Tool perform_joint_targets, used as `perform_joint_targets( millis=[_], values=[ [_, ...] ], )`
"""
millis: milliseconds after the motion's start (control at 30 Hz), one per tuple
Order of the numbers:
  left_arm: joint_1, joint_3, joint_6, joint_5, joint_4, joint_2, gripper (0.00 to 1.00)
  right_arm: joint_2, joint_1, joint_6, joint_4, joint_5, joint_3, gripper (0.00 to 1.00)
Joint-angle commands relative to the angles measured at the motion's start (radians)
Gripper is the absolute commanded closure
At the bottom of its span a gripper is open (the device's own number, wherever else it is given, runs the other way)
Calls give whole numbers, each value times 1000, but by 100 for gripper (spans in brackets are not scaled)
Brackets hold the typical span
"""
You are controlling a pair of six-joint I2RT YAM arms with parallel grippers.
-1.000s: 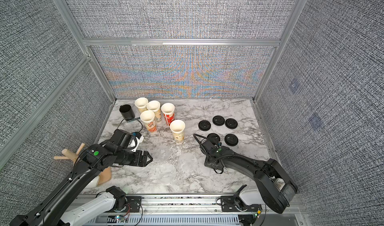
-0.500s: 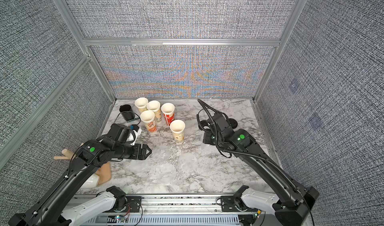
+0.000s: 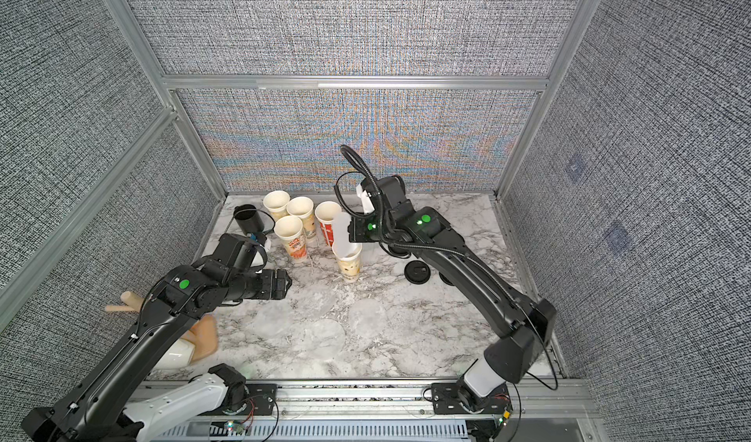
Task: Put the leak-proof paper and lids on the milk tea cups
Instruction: Place the leak-proof paper at the cup.
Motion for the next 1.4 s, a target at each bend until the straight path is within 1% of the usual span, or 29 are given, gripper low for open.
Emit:
perform_joint_targets(
  millis=[0, 233, 433, 633, 867, 1067, 1367],
  values=[
    [1, -5, -4, -31, 20, 2, 9, 71, -5, -12, 48, -33, 26, 96],
    [0, -20, 4, -23, 31, 19, 9, 171, -39, 1, 64, -20, 6, 95],
    [1, -31, 12, -22, 37, 24, 9, 209, -48, -2, 44, 3, 4, 95],
    [0, -42, 16, -21, 41, 24, 9, 206, -50, -8, 4, 85, -3, 94],
    [1, -51, 17, -10, 59, 31, 9, 194, -51, -17, -28, 143, -20, 93],
    [0, -49, 18, -3, 65, 38, 9, 187, -48, -15, -20, 137, -45, 90],
    [0, -53, 21, -7, 65, 32, 9, 170, -36, 11, 21, 86, -72, 87]
  ],
)
